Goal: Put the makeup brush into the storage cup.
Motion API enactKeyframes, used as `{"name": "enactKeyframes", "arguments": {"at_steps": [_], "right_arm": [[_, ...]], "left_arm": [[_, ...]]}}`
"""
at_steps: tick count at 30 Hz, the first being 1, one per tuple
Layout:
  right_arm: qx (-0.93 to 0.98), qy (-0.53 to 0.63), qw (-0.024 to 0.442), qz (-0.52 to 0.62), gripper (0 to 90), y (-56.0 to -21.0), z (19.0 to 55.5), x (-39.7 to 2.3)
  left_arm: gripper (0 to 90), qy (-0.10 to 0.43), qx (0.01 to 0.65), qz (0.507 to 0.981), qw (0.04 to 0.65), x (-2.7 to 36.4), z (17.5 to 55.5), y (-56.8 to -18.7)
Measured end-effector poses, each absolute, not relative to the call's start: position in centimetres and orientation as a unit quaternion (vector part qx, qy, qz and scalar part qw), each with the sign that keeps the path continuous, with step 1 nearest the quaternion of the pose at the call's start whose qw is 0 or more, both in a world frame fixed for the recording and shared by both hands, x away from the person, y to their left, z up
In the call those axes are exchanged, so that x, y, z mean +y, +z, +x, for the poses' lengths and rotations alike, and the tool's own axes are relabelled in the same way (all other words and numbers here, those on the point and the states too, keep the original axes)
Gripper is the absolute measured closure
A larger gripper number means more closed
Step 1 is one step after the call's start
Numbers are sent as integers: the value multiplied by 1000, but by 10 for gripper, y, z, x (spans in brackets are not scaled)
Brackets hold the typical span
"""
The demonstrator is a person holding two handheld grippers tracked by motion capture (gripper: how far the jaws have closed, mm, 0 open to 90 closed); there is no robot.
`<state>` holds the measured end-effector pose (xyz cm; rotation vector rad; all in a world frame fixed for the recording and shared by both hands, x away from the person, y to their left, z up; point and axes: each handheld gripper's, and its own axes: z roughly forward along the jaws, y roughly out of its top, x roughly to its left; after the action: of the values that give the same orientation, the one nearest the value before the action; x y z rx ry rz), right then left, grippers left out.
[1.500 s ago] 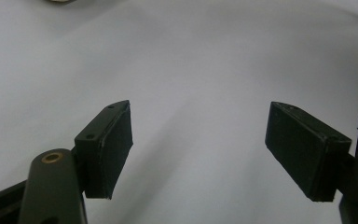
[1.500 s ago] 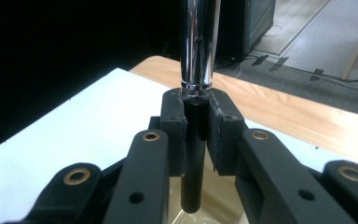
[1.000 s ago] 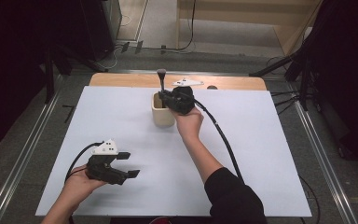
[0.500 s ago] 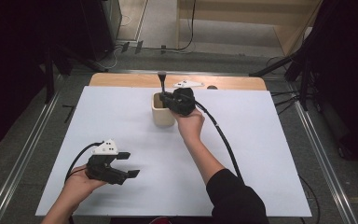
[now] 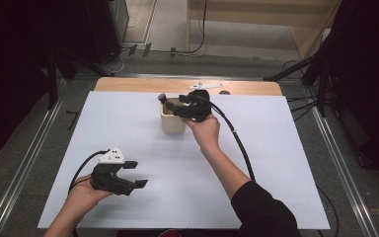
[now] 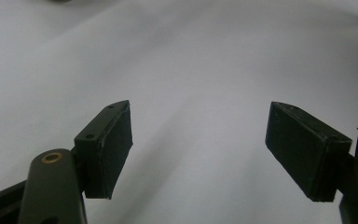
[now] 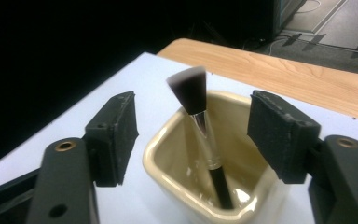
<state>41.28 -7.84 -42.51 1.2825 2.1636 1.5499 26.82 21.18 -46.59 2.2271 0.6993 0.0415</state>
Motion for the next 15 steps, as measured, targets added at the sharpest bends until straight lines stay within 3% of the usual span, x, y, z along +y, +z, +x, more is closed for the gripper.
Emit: {"name": "enactKeyframes", "arguments": {"at_steps": [15], "right_arm": [[758,513,65,398,297,-413,391,-89]], "left_arm": [[239,16,279,876,392,212,268,-466]]}}
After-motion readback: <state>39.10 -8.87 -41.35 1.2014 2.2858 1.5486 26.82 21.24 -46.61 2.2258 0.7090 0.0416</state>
